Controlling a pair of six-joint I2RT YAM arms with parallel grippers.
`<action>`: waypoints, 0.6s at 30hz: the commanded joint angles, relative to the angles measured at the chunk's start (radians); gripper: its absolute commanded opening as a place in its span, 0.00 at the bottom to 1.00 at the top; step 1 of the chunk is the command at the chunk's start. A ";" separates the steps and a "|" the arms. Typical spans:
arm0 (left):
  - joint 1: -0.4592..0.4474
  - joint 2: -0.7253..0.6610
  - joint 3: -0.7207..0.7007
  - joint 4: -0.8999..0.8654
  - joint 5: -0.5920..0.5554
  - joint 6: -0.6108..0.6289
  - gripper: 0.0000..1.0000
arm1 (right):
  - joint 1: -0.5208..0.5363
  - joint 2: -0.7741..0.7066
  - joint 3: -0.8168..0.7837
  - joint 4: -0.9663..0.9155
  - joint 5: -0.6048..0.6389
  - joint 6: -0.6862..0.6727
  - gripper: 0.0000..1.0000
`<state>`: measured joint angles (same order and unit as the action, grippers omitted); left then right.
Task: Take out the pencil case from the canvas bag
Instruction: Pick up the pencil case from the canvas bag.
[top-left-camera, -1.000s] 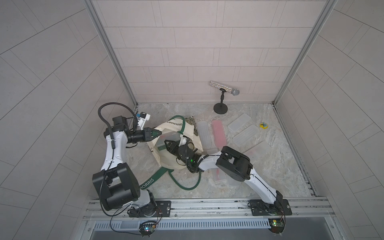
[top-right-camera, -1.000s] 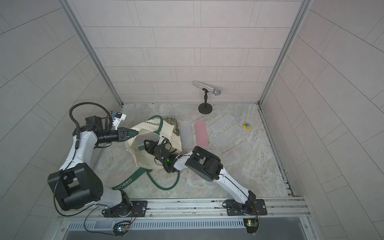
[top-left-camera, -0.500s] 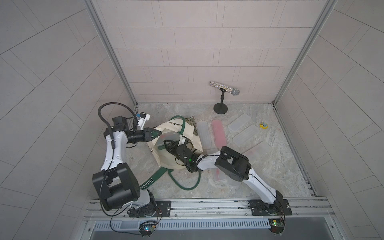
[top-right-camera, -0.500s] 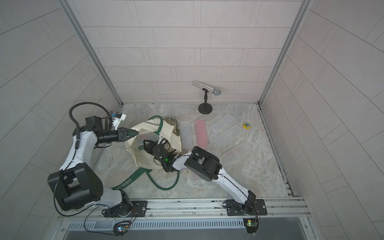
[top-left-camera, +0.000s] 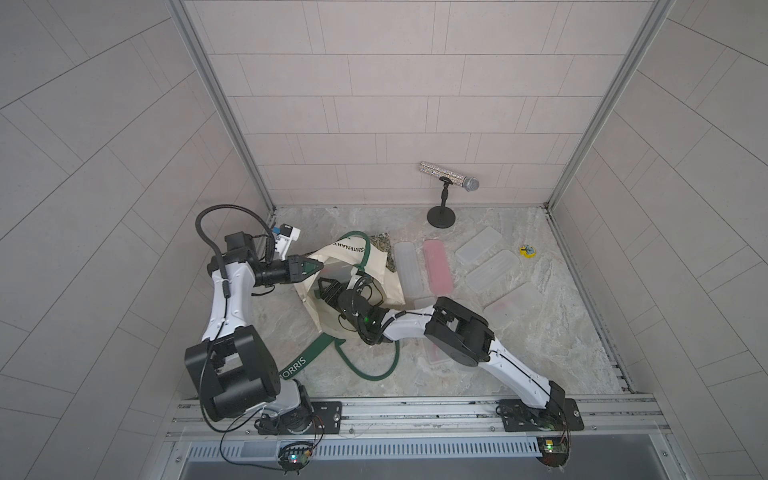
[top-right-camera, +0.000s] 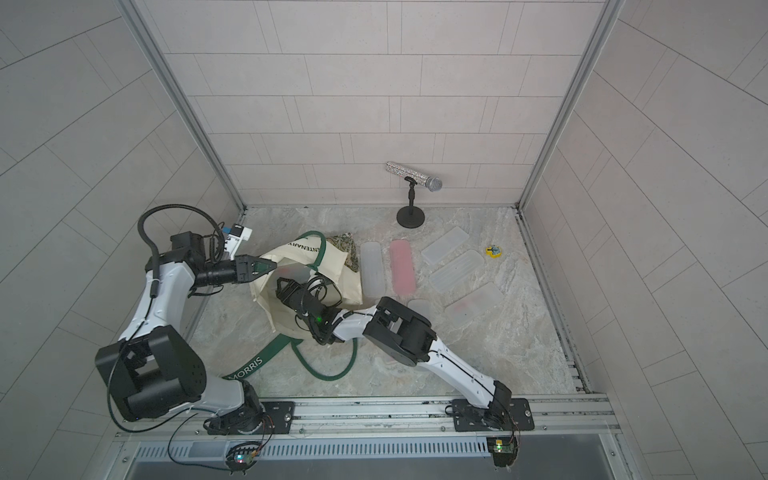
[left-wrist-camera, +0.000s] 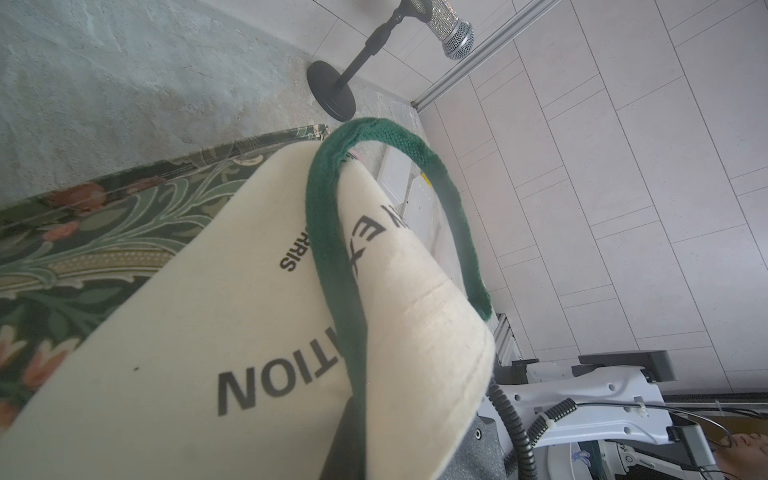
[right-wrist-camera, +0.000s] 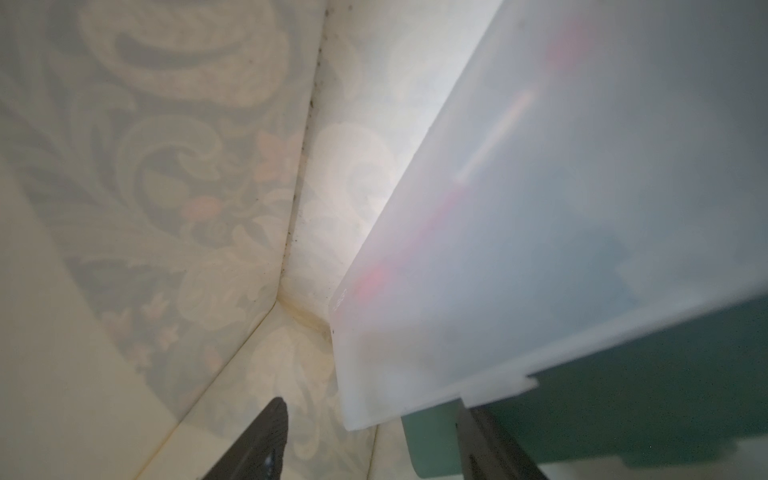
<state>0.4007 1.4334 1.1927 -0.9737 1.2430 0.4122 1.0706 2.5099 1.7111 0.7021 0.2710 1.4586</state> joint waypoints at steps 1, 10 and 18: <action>-0.004 -0.035 0.019 -0.012 0.170 0.015 0.00 | -0.002 0.055 -0.011 -0.113 0.013 0.082 0.69; -0.020 -0.065 -0.008 -0.011 0.208 0.045 0.00 | -0.066 0.137 0.149 -0.121 -0.064 0.105 0.70; -0.028 -0.063 -0.014 -0.012 0.194 0.056 0.00 | -0.126 0.125 0.218 -0.049 -0.127 -0.040 0.72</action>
<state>0.3809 1.4197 1.1721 -0.9577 1.2778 0.4416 0.9749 2.6164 1.9190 0.6907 0.1638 1.4853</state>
